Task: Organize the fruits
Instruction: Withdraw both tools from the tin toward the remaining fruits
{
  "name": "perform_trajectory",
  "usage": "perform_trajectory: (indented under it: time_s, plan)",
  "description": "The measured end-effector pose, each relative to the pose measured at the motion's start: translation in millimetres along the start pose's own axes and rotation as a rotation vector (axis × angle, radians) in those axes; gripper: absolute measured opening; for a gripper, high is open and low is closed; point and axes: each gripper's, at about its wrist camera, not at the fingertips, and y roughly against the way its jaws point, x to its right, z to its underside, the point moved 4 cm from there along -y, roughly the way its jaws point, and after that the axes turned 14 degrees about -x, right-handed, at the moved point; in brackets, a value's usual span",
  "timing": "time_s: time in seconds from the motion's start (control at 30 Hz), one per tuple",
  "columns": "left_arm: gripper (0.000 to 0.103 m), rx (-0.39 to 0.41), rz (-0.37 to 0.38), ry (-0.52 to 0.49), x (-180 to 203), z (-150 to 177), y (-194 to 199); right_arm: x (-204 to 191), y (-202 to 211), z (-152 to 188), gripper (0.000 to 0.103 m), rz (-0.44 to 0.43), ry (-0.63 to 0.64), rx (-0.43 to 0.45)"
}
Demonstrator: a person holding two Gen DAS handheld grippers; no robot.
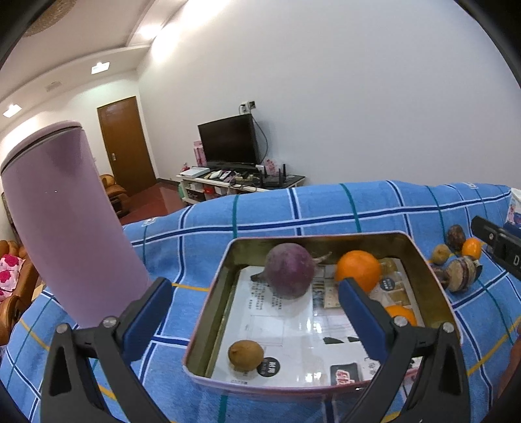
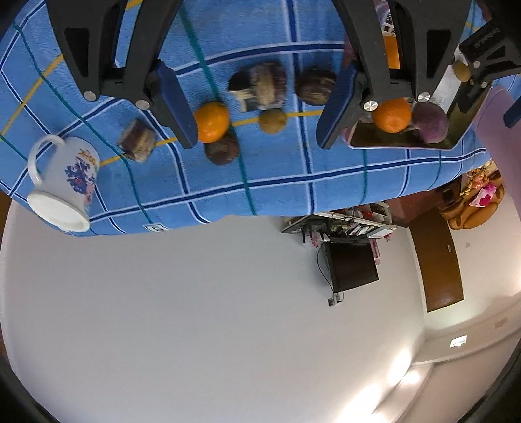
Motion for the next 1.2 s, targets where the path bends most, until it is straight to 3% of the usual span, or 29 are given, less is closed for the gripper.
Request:
perform_trajectory:
  time_s: [0.43,0.7,1.0,1.2]
  plan:
    - [0.103,0.040,0.060,-0.066,22,5,14,55,3,12,0.076,0.015,-0.018,-0.066]
    - [0.103,0.029,0.149,-0.074,32,8,21,70,3,24,0.076,-0.032,0.008,-0.128]
    - [0.103,-0.009,0.304,-0.050,55,6,36,113,13,31,0.075,0.012,0.017,-0.144]
    - [0.099,-0.002,0.276,-0.157,106,4,46,140,14,31,0.066,0.012,-0.018,-0.147]
